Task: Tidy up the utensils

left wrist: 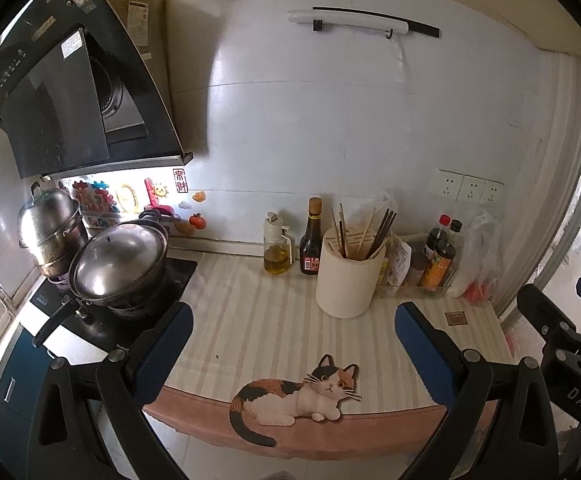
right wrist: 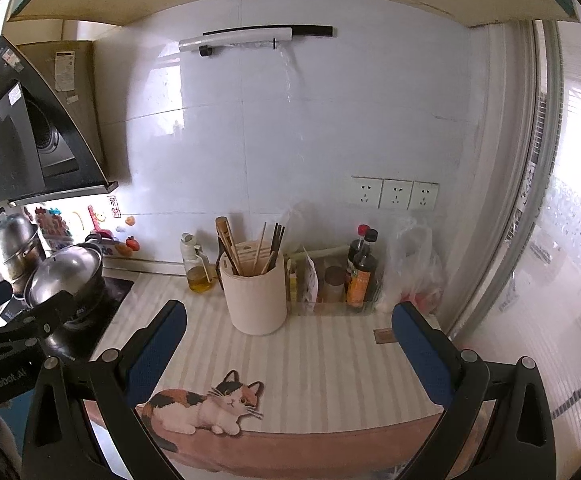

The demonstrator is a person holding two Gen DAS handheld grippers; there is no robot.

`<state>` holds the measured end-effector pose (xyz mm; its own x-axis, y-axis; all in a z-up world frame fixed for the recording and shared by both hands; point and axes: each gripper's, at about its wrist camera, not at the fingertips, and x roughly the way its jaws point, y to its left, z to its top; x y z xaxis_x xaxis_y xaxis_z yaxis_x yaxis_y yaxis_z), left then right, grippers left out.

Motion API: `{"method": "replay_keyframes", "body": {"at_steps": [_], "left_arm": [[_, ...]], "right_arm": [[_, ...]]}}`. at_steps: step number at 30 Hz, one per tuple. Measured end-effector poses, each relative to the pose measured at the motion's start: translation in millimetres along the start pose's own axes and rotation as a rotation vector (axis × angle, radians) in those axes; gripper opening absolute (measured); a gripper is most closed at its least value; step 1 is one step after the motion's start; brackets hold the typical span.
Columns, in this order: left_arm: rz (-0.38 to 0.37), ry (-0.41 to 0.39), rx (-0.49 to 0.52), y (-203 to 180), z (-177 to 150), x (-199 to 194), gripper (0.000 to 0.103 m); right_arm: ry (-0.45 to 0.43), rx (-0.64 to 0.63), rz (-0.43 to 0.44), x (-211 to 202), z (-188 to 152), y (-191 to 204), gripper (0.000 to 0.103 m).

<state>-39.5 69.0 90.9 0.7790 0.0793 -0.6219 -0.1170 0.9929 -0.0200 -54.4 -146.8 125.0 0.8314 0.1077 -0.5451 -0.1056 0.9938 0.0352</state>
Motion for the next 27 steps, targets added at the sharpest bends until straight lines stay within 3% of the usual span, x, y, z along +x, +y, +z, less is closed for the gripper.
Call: {"method": "replay_keyframes", "body": {"at_steps": [27], "left_arm": [[-0.008,0.014,0.001,0.5,-2.8,6.5,0.103]], "right_arm": [[0.017,-0.007,-0.005,9.0,-2.8,5.0,0.103]]}}
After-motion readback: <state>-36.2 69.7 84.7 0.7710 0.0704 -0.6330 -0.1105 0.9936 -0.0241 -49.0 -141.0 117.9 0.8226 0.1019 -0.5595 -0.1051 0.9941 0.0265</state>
